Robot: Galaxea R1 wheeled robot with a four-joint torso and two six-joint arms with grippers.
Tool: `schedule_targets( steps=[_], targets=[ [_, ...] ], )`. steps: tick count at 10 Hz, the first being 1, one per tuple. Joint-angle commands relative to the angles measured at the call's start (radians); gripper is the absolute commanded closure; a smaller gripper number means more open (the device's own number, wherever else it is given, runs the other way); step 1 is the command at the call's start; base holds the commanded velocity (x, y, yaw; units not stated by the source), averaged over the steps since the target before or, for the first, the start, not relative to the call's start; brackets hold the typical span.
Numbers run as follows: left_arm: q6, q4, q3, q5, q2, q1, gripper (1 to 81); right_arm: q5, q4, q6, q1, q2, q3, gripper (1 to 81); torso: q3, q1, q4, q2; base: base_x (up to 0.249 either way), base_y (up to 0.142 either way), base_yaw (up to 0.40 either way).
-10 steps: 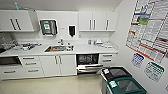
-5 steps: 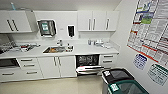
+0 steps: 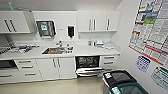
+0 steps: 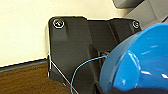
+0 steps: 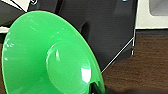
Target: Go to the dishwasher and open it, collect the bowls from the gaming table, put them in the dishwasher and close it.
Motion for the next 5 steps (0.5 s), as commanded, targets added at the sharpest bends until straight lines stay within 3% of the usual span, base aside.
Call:
schedule_targets(
  steps=[1,5],
  targets=[
    [0.002,0.01,0.001,0.037,-0.019,-0.035,81.1,-0.02,-0.008,0.002,0.035,-0.004,0.008,81.1,0.0,0.0,0.0,0.0,0.114,0.0,0.0],
    [0.002,0.01,0.001,0.036,-0.018,-0.034,81.1,-0.022,-0.008,0.001,0.039,-0.004,0.009,81.1,0.0,0.0,0.0,0.0,0.113,0.0,0.0]
  ],
)
